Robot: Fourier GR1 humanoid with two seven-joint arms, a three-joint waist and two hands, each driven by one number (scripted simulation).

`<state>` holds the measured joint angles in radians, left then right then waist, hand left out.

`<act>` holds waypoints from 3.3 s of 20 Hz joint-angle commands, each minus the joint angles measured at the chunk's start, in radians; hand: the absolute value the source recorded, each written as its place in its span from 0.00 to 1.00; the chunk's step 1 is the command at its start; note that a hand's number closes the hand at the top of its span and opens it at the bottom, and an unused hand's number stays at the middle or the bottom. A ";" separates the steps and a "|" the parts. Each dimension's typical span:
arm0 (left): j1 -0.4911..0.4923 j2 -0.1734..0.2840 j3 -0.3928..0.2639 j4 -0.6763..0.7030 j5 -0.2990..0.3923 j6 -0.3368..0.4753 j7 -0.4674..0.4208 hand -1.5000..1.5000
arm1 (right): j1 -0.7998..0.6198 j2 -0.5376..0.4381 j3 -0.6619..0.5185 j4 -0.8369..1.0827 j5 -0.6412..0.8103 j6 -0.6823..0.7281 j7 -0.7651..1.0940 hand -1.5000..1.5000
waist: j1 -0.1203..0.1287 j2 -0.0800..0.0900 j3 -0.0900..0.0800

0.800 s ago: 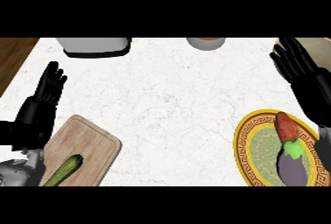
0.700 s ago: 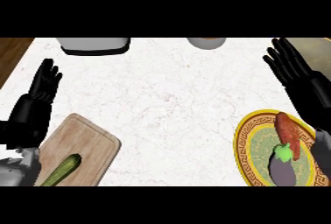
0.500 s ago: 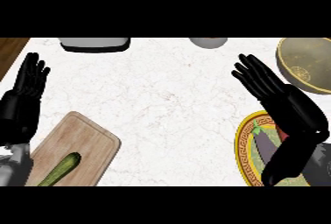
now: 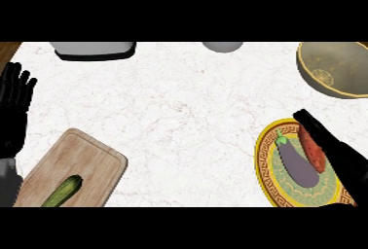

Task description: Pick the sweet potato from the plate and place it in the bowl

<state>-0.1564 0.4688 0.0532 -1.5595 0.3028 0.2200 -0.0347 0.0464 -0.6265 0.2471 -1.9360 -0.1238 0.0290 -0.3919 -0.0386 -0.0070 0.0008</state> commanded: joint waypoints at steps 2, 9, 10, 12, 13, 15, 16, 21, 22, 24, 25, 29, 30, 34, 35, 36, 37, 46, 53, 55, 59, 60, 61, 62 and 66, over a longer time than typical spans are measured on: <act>-0.035 -0.019 0.006 0.038 0.000 -0.018 -0.016 0.50 | 0.154 -0.129 -0.124 -0.130 0.098 -0.009 -0.050 0.00 | 0.004 0.002 -0.001; -0.054 0.006 0.045 0.077 0.013 -0.041 -0.010 0.50 | 0.262 -0.337 -0.388 -0.267 0.075 0.068 0.188 0.00 | -0.007 0.001 -0.003; -0.043 -0.027 0.008 0.067 -0.014 -0.028 -0.032 0.50 | 0.228 -0.373 -0.401 -0.233 0.095 0.091 0.225 0.00 | 0.006 0.004 -0.003; -0.025 -0.019 0.019 0.059 -0.012 -0.026 -0.033 0.50 | 0.271 -0.483 -0.464 -0.228 0.104 0.182 0.243 0.00 | -0.005 0.000 -0.004; -0.041 -0.018 0.018 0.067 -0.005 -0.037 -0.024 0.50 | 0.274 -0.508 -0.470 -0.198 0.123 0.212 0.244 0.00 | 0.002 0.003 -0.003; -0.045 0.021 0.062 0.090 0.029 -0.088 -0.034 0.50 | 0.292 -0.566 -0.511 -0.243 0.086 0.293 0.291 0.00 | 0.004 0.001 -0.004; -0.024 0.015 0.070 0.066 0.026 -0.078 -0.049 0.50 | 0.317 -0.571 -0.517 -0.218 0.099 0.325 0.275 0.00 | 0.012 0.001 -0.003; -0.020 -0.047 0.009 0.063 -0.023 -0.058 -0.060 0.50 | 0.339 -0.615 -0.580 -0.208 0.170 0.460 0.254 0.00 | 0.021 0.004 -0.001; -0.053 -0.030 0.026 0.043 -0.011 -0.044 0.002 0.50 | 0.383 -0.580 -0.574 -0.252 0.213 0.473 0.252 0.00 | 0.015 0.002 -0.001; -0.020 -0.014 0.036 -0.016 -0.011 -0.057 0.023 0.50 | 0.304 -0.594 -0.614 -0.231 0.123 0.545 0.332 0.00 | 0.036 0.004 -0.001; -0.022 -0.061 0.022 0.037 -0.032 -0.049 -0.032 0.50 | 0.334 -0.548 -0.600 -0.250 0.191 0.553 0.319 0.00 | 0.028 0.005 -0.001; -0.084 -0.005 0.078 0.078 -0.006 -0.111 0.007 0.50 | 0.277 -0.467 -0.528 -0.110 0.350 0.534 0.196 0.00 | 0.038 0.008 0.000; -0.111 -0.091 0.015 0.149 -0.063 -0.073 -0.072 0.50 | 0.190 -0.475 -0.448 -0.123 0.313 0.537 0.305 0.00 | 0.044 0.012 -0.001; -0.086 -0.058 0.055 0.126 -0.050 -0.116 -0.051 0.50 | 0.189 -0.378 -0.363 -0.052 0.501 0.514 0.214 0.00 | 0.042 0.009 -0.001; -0.018 -0.046 0.063 0.017 -0.023 -0.130 -0.005 0.50 | 0.139 -0.410 -0.410 0.029 0.468 0.559 0.175 0.00 | 0.050 0.008 0.000; -0.016 -0.061 0.052 -0.025 -0.038 -0.098 0.025 0.50 | 0.180 -0.343 -0.345 -0.034 0.539 0.518 0.210 0.00 | 0.045 0.006 0.000; -0.105 -0.050 0.072 0.105 -0.048 -0.119 0.010 0.50 | 0.168 -0.334 -0.387 -0.045 0.513 0.564 0.219 0.00 | 0.035 0.007 -0.001; -0.065 -0.066 0.096 0.036 -0.072 -0.117 0.031 0.50 | 0.053 -0.217 -0.288 0.224 0.735 0.478 0.101 0.00 | 0.042 0.007 0.000; -0.124 -0.120 0.094 0.146 -0.112 -0.135 -0.025 0.50 | -0.043 -0.144 -0.291 0.327 0.790 0.481 -0.002 0.00 | 0.037 0.008 -0.001; -0.034 -0.102 0.126 0.078 -0.083 -0.191 -0.048 0.50 | -0.058 -0.125 -0.276 0.321 0.819 0.512 0.010 0.00 | 0.042 0.007 -0.001; -0.081 -0.106 0.150 0.120 -0.090 -0.188 -0.038 0.50 | -0.058 -0.097 -0.266 0.342 0.893 0.469 -0.048 0.00 | 0.039 0.007 -0.001; -0.074 -0.106 0.139 0.074 -0.105 -0.174 -0.002 0.50 | -0.084 -0.108 -0.287 0.436 0.902 0.453 -0.108 0.00 | 0.041 0.007 -0.001; -0.042 -0.119 0.133 0.037 -0.112 -0.172 0.011 0.50 | -0.046 -0.089 -0.289 0.334 0.916 0.485 -0.039 0.00 | 0.039 0.006 -0.001; -0.058 -0.126 0.143 0.065 -0.118 -0.164 -0.010 0.50 | -0.094 -0.074 -0.276 0.359 0.927 0.507 -0.022 0.00 | 0.040 0.007 -0.001; -0.064 -0.127 0.149 0.093 -0.129 -0.189 -0.029 0.50 | -0.081 -0.014 -0.248 0.406 1.003 0.455 -0.028 0.00 | 0.039 0.007 -0.001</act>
<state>-0.2338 0.3436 0.1898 -1.4762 0.1838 0.0517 -0.0416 -0.0280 -0.6880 -0.0210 -1.5491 0.8175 0.5013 -0.4320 0.0004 0.0000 0.0000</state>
